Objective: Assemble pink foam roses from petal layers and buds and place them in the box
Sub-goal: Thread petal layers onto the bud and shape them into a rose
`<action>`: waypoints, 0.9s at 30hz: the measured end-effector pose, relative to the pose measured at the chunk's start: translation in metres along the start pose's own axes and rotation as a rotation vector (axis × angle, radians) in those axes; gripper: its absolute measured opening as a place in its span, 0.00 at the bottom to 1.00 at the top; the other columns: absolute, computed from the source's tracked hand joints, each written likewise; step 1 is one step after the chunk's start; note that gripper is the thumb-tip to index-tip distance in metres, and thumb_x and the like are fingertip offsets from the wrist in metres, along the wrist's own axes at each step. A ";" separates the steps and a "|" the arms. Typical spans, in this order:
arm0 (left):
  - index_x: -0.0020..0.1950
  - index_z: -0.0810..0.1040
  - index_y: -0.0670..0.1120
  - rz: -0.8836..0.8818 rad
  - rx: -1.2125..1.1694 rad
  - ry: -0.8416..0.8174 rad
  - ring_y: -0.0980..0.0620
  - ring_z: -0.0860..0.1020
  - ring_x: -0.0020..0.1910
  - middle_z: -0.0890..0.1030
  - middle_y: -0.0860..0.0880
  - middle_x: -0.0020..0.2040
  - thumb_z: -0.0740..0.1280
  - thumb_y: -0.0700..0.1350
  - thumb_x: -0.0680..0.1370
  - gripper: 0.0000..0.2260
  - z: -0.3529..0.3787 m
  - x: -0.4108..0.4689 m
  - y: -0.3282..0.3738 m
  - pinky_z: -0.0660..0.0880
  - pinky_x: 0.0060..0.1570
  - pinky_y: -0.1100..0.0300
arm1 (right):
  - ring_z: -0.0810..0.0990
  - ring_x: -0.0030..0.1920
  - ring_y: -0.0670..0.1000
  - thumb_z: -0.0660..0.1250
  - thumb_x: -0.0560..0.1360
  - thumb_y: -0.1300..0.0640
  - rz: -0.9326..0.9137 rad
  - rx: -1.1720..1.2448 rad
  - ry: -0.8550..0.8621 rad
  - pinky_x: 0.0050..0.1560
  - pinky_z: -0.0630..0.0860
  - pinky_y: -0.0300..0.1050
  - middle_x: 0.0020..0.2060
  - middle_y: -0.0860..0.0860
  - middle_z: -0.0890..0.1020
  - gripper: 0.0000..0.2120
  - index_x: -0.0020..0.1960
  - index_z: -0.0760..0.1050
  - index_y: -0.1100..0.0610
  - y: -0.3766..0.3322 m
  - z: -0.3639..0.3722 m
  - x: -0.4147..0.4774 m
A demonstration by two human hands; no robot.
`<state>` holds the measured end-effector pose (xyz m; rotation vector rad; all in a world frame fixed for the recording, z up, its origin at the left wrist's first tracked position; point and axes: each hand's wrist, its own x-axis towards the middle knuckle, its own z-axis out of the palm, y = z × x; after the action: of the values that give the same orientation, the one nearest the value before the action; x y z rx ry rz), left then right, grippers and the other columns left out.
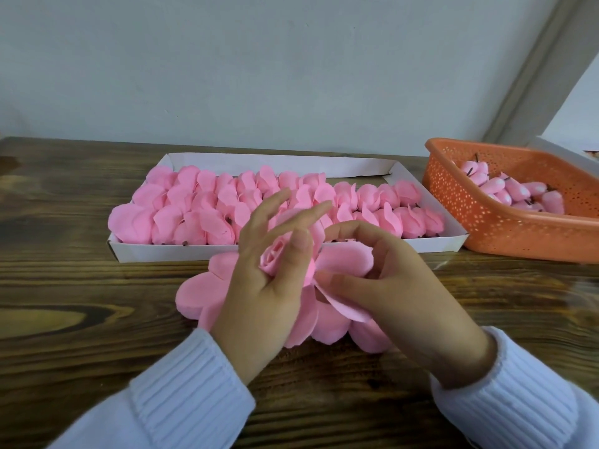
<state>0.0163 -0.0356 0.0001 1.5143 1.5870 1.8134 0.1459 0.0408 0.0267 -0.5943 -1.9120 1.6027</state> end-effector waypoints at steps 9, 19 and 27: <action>0.72 0.56 0.66 0.008 -0.232 -0.019 0.72 0.68 0.65 0.71 0.69 0.66 0.60 0.67 0.73 0.28 0.002 0.001 0.002 0.67 0.56 0.78 | 0.82 0.50 0.51 0.70 0.71 0.65 -0.052 0.129 -0.121 0.54 0.78 0.42 0.48 0.58 0.84 0.11 0.53 0.79 0.64 0.005 0.003 0.002; 0.77 0.47 0.51 -0.030 -0.235 -0.025 0.70 0.79 0.48 0.83 0.66 0.43 0.64 0.60 0.70 0.41 0.003 -0.004 0.003 0.69 0.48 0.81 | 0.81 0.56 0.49 0.70 0.71 0.67 -0.214 0.051 -0.111 0.56 0.75 0.40 0.55 0.52 0.82 0.11 0.54 0.79 0.64 0.010 0.005 0.004; 0.77 0.54 0.53 -0.136 -0.288 -0.304 0.58 0.77 0.61 0.81 0.57 0.59 0.77 0.54 0.65 0.47 -0.003 0.001 0.002 0.74 0.56 0.67 | 0.82 0.45 0.52 0.70 0.72 0.62 -0.116 0.245 -0.221 0.47 0.78 0.43 0.44 0.54 0.84 0.07 0.50 0.81 0.57 0.009 -0.005 0.006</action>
<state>0.0142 -0.0374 0.0029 1.4298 1.1979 1.5700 0.1447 0.0501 0.0195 -0.2082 -1.8251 1.8519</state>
